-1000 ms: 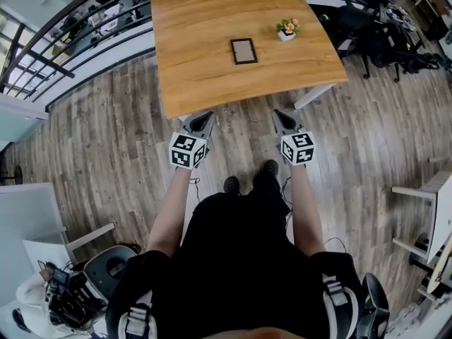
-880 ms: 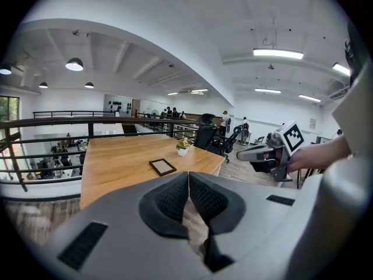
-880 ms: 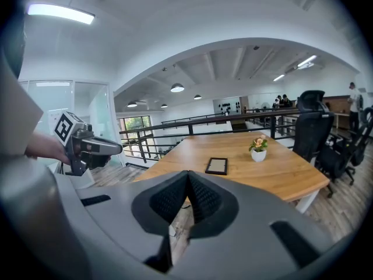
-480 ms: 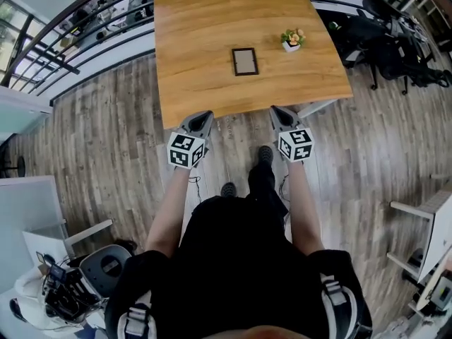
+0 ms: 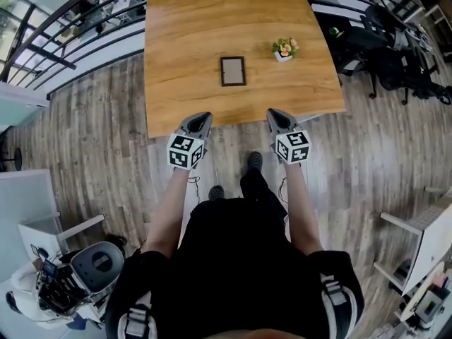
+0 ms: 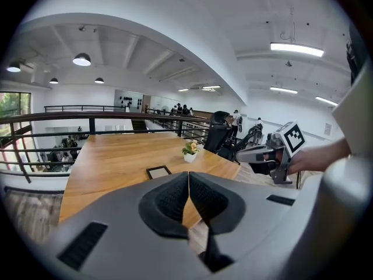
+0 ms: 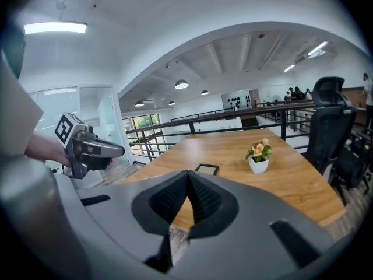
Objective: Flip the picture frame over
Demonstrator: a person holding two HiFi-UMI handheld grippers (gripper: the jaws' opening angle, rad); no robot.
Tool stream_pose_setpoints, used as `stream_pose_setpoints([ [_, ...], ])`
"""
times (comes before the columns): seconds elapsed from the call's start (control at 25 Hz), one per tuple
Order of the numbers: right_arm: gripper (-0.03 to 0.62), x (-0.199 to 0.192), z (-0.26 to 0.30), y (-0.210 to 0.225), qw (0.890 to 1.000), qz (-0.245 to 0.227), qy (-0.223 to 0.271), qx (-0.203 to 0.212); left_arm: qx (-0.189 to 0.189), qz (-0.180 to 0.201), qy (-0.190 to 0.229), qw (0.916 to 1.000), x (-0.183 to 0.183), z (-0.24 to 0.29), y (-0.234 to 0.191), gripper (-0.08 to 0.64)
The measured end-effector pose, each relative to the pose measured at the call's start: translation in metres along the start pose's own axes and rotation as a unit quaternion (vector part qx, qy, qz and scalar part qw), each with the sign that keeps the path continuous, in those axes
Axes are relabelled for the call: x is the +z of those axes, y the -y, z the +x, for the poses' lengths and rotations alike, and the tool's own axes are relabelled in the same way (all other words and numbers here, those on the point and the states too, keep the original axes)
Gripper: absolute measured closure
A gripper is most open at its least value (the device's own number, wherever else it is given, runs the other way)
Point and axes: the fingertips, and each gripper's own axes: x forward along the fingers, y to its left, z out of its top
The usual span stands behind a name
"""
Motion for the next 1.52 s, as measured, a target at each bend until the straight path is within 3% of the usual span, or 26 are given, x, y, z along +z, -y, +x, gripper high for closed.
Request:
stream_pose_setpoints([
  [0.44,0.584,0.028,0.025,0.057,0.998,-0.029,-0.015,0.053,0.054,-0.019,0.021,0.9981,0.028,0.044,0.007,0.538],
  [1.0,0.584,0.032,0.068,0.06,0.992,-0.048,-0.034,0.109,0.106,-0.042,0.023,0.9933,0.026,0.061,-0.014,0.538],
  [1.4,0.584,0.029,0.084,0.063,0.991,-0.045,-0.049,0.113,0.093,-0.054,0.027,0.9938,0.025,0.081,-0.025,0.537],
  [1.52,0.555,0.029,0.089,0.064,0.992,-0.044,-0.05,0.111,0.084,-0.053,0.033,0.9945,0.027,0.087,-0.031,0.537],
])
